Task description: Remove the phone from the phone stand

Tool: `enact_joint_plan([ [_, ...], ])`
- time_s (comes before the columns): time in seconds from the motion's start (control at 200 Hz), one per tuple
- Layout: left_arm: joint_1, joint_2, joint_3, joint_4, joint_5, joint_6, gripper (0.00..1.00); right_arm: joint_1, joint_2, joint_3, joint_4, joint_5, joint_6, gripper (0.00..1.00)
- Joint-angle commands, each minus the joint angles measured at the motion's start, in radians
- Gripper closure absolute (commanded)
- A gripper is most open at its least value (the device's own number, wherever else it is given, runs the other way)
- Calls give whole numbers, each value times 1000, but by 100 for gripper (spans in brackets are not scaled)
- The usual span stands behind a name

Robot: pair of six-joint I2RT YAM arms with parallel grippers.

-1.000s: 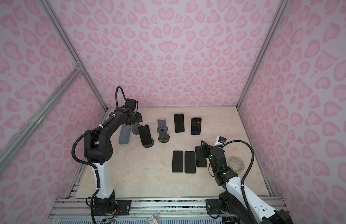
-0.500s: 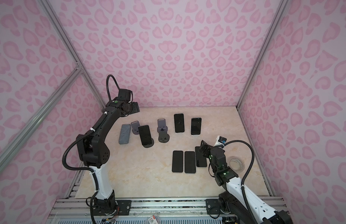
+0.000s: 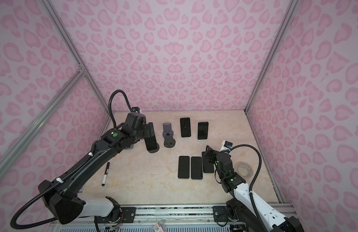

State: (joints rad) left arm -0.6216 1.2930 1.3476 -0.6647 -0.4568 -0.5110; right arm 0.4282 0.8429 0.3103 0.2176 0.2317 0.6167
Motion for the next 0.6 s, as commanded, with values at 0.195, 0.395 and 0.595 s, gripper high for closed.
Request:
enact_joint_plan([
  [0.195, -17, 39, -152, 10, 11, -103, 2, 20, 49, 31, 8, -8, -41, 2],
  [0.395, -15, 187, -51, -58, 5, -174, 2, 22, 67, 38, 6, -7, -51, 2],
  [0.595, -7, 268, -9, -92, -84, -222, 2, 33, 77, 48, 6, -11, -68, 2],
])
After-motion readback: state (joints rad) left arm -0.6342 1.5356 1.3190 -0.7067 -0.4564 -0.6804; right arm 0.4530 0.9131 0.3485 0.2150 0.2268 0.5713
